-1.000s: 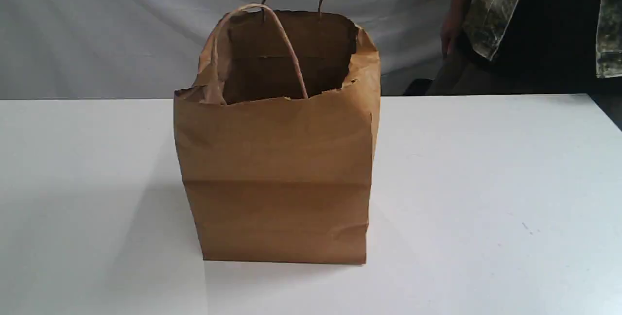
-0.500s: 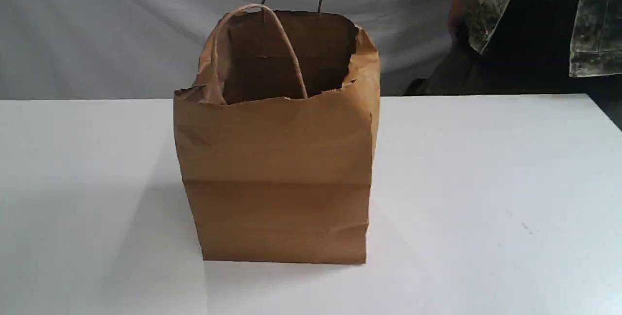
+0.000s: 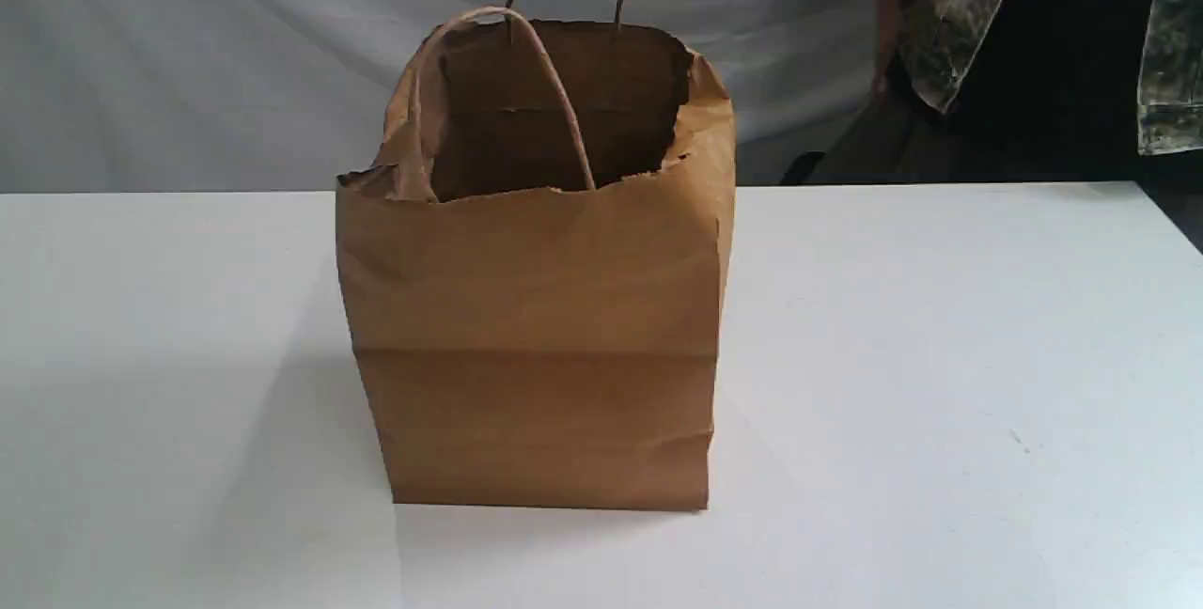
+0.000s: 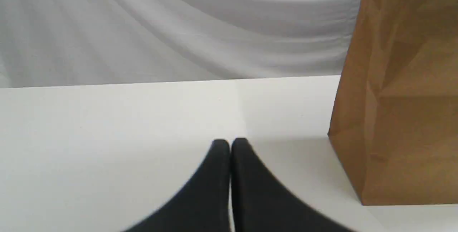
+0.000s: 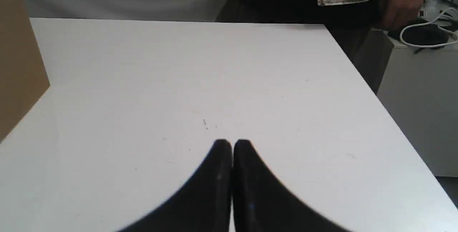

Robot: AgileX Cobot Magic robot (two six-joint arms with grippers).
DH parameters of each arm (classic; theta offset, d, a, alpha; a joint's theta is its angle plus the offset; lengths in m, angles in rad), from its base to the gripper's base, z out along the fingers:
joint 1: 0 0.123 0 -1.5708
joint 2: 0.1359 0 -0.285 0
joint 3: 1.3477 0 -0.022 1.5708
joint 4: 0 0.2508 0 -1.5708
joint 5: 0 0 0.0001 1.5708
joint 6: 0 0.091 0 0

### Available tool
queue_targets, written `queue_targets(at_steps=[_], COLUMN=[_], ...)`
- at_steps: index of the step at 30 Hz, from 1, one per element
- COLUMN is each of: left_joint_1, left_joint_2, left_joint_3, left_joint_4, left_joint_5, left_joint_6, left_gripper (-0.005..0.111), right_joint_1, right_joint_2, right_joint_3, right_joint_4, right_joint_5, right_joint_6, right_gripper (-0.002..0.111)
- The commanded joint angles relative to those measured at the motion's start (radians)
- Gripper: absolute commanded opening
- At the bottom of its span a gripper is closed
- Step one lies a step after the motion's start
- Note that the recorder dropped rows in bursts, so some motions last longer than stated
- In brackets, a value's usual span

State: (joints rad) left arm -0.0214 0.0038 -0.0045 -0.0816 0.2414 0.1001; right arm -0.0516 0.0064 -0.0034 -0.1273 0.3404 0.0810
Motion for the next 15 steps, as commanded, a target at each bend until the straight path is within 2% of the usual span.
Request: queue_targets(at_steps=[1,3,7,15], left_joint_1=[0.004,0.004,0.004,0.004], left_joint_2=[-0.004,-0.004,-0.004,-0.004], left_joint_3=[0.005,0.005,0.005,0.005], left_joint_4=[0.075,0.091,0.091,0.091], left_joint_5=[0.040,0.040,0.042,0.044], left_joint_6=[-0.020,-0.030,-0.189,-0.231], left_gripper=[0.000,0.000,0.000,0.000], right_joint_1=[-0.008,-0.008,-0.008,-0.008], right_joint_2=[-0.006,-0.006,-0.006,-0.006], right_joint_3=[0.003,0.003,0.003,0.003], right_joint_4=[-0.008,-0.008,-0.008,-0.008], right_joint_5=[-0.003,-0.003,-0.003,-0.003], right_joint_6=[0.006,0.006,0.006,0.006], right_gripper=[0.000,0.000,0.000,0.000])
